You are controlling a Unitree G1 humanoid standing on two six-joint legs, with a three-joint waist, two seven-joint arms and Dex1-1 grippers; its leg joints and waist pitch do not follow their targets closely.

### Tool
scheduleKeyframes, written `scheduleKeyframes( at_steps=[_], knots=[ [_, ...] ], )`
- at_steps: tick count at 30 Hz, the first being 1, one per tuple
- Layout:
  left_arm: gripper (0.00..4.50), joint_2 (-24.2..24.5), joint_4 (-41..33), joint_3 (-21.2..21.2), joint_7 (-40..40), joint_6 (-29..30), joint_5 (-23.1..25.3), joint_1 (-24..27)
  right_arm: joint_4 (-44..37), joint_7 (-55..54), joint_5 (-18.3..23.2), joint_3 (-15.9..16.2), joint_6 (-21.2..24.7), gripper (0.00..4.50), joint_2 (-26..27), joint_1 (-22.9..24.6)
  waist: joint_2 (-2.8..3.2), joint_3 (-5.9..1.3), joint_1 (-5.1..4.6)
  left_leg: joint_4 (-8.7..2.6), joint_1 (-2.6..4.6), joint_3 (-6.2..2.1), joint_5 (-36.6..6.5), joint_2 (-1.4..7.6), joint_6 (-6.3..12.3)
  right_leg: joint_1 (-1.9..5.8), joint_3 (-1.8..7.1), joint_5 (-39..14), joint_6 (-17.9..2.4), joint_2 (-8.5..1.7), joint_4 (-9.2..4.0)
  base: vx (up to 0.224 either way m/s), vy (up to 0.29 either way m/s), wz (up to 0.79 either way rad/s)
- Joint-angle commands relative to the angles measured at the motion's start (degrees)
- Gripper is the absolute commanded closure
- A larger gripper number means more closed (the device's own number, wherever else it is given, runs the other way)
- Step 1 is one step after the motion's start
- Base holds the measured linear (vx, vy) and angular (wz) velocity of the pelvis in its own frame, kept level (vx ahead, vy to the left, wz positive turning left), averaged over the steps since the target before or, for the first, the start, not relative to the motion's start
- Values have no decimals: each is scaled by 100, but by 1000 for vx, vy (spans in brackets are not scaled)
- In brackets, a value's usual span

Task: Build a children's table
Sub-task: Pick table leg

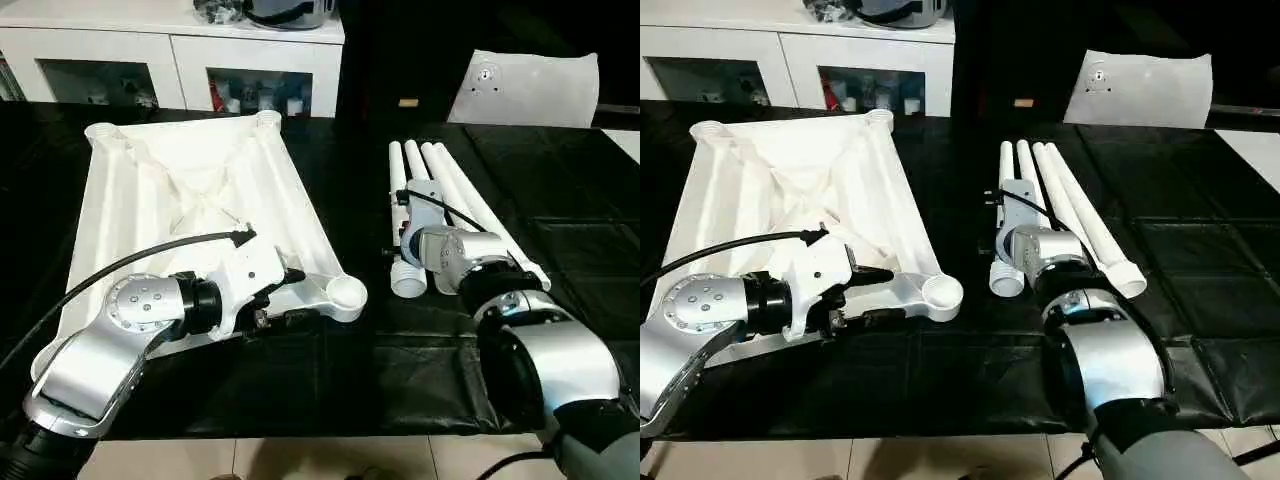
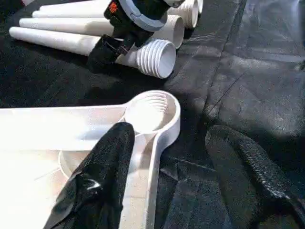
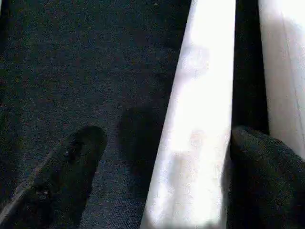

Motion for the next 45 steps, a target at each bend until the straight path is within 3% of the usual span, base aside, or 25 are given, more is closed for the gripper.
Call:
scheduleKeyframes(
  at_steps=[1, 13, 19, 20, 22, 24, 26, 30, 31, 33, 35, 36, 40, 41, 43, 44, 45],
  knots=[
    [168, -28, -17, -3, 101, 36, 60, -56, 198, 40, 74, -126, 67, 29, -5, -4, 95, -343, 8, -409, -51, 30, -515, 201, -105, 319, 260, -513, -1401, -371, -377, 0, 0, 0],
    [168, -13, 327, -66, 493, -132, 419, -54, 425, 60, 61, -311, -49, 133, -32, -68, 58, -342, -1, -410, -57, 33, -529, 202, -65, 313, 254, -633, -1374, -371, -392, 0, 0, 0],
    [168, -123, 474, -15, 724, -269, 540, -60, 483, 40, 133, -495, -143, 183, -97, -75, 82, -344, 5, -411, -50, 30, -554, 201, -63, 305, 250, -657, -1380, -372, -394, 0, 0, 0],
    [168, -156, 529, -22, 776, -316, 577, -90, 489, 45, 161, -532, -158, 210, -107, -83, 118, -345, 10, -410, -54, 24, -543, 199, -58, 310, 251, -624, -1392, -376, -391, 0, 0, 0],
    [168, -188, 574, -29, 815, -343, 604, -115, 496, 45, 166, -555, -172, 217, -116, -89, 99, -347, 3, -411, -50, 27, -556, 205, -49, 308, 249, -605, -1397, -374, -398, 0, 0, 0],
    [168, -237, 637, 4, 846, -363, 591, -158, 474, 85, 150, -555, -186, 238, -136, -121, 160, -353, -5, -405, -44, 26, -544, 202, -55, 304, 246, -475, -1449, -366, -388, 0, 0, 0],
    [168, -283, 684, 10, 879, -469, 601, -174, 426, 141, 146, -567, -294, 254, -155, -115, 79, -355, -8, -405, -59, 32, -564, 200, -11, 320, 247, -502, -1477, -367, -400, 0, 0, 0],
    [168, -368, 812, 19, 1056, -575, 707, -177, 402, 149, 245, -763, -477, 268, -152, -68, 124, -363, -1, -397, -62, 28, -465, 206, 20, 327, 249, -370, -1521, -369, -381, 0, 0, 0],
    [168, -399, 838, 9, 1103, -606, 741, -176, 368, 198, 187, -707, -629, 269, -143, -29, 172, -363, 5, -397, -55, 25, -452, 205, 20, 321, 246, -337, -1533, -373, -375, 0, 0, 0],
    [168, -424, 864, -1, 1139, -635, 769, -175, 334, 237, 132, -647, -786, 269, -132, 9, 145, -364, -6, -394, -60, 29, -485, 209, 39, 327, 243, -352, -1556, -376, -386, 0, 0, 0],
    [168, -466, 937, -10, 1183, -673, 793, -211, 251, 122, 74, -596, -1087, 270, -115, 73, 267, -366, 9, -388, -49, 17, -448, 207, 22, 320, 240, -249, -1595, -382, -370, 0, 0, 0],
    [168, -544, 1041, 33, 1247, -665, 772, -301, 176, 2, 142, -675, -1206, 270, -113, 82, 238, -365, -9, -388, -50, 26, -473, 208, 28, 324, 235, -178, -1621, -368, -387, 0, 0, 0],
    [168, -770, 1259, 174, 1450, -386, 687, -551, -61, 298, 440, -963, -1196, 270, -105, 68, 273, -373, 18, -364, -53, 30, -427, 184, 113, 352, 238, -101, -1700, -367, -371, 0, 0, 0],
    [168, -959, 1360, 296, 1666, -175, 649, -715, -412, 652, 661, -1110, -1318, 270, -75, 161, 299, -369, 26, -360, -67, 33, -368, 188, 158, 369, 240, 4, -1726, -370, -364, 0, 0, 0],
    [168, -1066, 1403, 374, 1789, -89, 633, -794, -631, 835, 797, -1189, -1393, 270, -46, 233, 284, -378, 39, -359, -85, 23, -182, 201, 256, 393, 233, 283, -1776, -373, -343, 0, 0, 0],
    [134, -1209, 1454, 495, 1948, -34, 590, -885, -1015, 1060, 978, -1248, -1396, 270, 12, 388, 320, -377, 44, -350, -93, 13, -111, 198, 341, 399, 226, 425, -1821, -381, -338, 0, 0, 0],
    [134, -1323, 1493, 592, 2060, -10, 550, -949, -1364, 1220, 1110, -1257, -1383, 270, 64, 543, 305, -374, 38, -349, -95, 21, -86, 184, 378, 409, 223, 461, -1815, -366, -350, 0, 0, 0]
  ],
)
